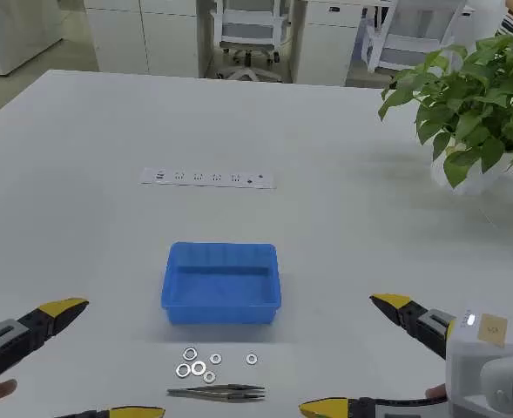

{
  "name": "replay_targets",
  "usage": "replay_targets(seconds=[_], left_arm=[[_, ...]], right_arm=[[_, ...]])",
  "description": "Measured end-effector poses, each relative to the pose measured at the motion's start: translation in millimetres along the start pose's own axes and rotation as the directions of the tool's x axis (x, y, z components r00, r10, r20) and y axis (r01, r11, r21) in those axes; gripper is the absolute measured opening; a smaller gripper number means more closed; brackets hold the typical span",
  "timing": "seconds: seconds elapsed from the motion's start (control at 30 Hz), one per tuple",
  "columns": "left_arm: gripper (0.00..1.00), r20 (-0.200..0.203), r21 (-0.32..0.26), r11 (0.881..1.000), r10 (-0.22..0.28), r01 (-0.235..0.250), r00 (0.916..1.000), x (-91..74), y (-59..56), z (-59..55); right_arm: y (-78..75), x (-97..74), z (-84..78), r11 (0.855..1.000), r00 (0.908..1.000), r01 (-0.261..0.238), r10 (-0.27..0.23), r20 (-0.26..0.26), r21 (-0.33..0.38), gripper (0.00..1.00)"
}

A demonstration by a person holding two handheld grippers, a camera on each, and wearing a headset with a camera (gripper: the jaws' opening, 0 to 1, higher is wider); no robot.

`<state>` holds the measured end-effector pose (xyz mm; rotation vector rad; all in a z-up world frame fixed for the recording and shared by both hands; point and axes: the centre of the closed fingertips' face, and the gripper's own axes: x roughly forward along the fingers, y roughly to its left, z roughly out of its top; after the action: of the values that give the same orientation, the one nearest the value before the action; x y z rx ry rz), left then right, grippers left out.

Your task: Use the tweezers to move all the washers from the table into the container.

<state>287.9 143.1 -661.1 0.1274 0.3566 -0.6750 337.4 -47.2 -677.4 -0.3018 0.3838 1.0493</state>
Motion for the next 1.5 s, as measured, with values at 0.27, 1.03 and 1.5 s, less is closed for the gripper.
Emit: replay_targets(seconds=[0.27, 1.03, 1.5], left_arm=[[0.96, -0.001, -0.002, 1.0, 0.002, -0.002, 1.0, -0.2, 0.0, -0.7], [0.96, 0.003, 0.001, 1.0, 0.002, -0.002, 1.0, -1.0, 0.9, 1.6], [0.96, 0.0, -0.004, 1.0, -0.006, 0.006, 1.0, 0.1, -0.1, 0.8]], right_arm=[[0.4, -0.7, -2.9, 1.0, 1.0, 0.0, 0.0, -0.007, 0.001, 0.97], [-1.3, -3.5, -4.8, 1.0, 0.9999, 0.007, -0.007, -0.015, 0.0, 0.97], [-2.7, -4.6, -8.8, 1.0, 0.9993, -0.005, 0.004, -0.037, -0.011, 0.96]])
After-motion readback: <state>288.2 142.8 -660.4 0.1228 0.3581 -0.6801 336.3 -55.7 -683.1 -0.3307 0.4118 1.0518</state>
